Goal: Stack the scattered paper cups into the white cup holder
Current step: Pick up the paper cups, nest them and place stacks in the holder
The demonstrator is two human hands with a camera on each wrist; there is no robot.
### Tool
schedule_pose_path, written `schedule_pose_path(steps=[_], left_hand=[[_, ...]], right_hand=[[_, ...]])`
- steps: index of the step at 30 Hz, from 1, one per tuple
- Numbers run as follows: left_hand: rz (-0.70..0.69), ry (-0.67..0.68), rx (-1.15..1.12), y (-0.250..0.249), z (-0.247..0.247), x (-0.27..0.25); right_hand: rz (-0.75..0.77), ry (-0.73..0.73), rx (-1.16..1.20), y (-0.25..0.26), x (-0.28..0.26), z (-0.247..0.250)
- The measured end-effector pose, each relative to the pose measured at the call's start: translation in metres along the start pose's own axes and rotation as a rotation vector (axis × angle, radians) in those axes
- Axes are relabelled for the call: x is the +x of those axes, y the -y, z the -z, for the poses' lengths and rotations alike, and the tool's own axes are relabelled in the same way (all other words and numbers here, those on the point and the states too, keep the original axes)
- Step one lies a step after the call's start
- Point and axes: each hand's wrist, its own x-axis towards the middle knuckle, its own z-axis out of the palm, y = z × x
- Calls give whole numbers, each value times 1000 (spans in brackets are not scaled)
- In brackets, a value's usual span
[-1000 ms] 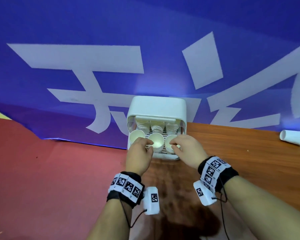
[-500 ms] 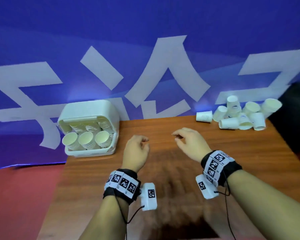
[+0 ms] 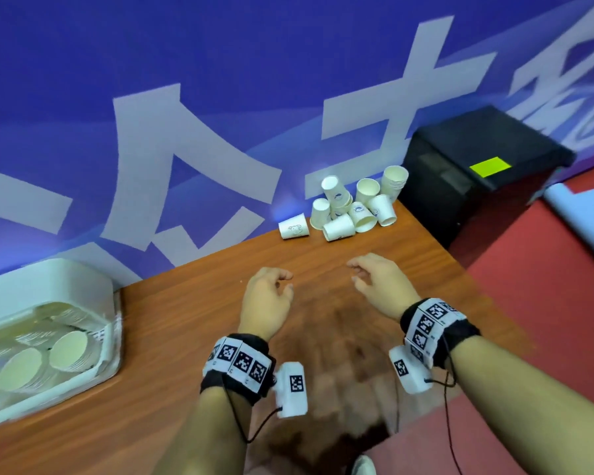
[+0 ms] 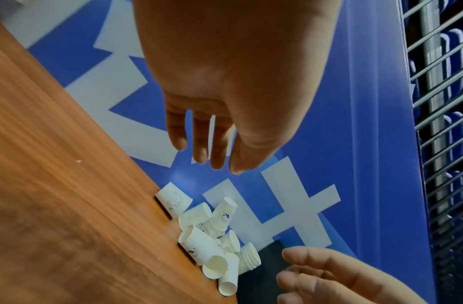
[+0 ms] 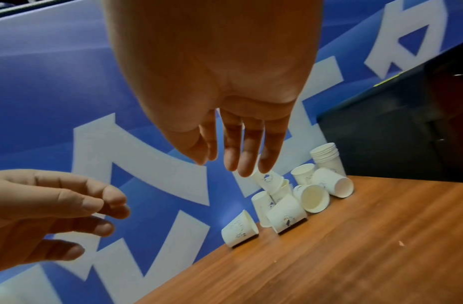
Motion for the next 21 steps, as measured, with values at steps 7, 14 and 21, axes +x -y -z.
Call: schedule_pose_path(steps=[7, 14, 21], left_hand=[[-57, 79, -9, -21, -26, 42], [-51, 87, 15, -36, -58, 75], [50, 62, 110, -56, -105, 115]], right_hand=[[-132, -40, -21, -31, 15, 21], [-182, -33, 6, -72, 39, 39], [-198, 69, 160, -136, 92, 53]])
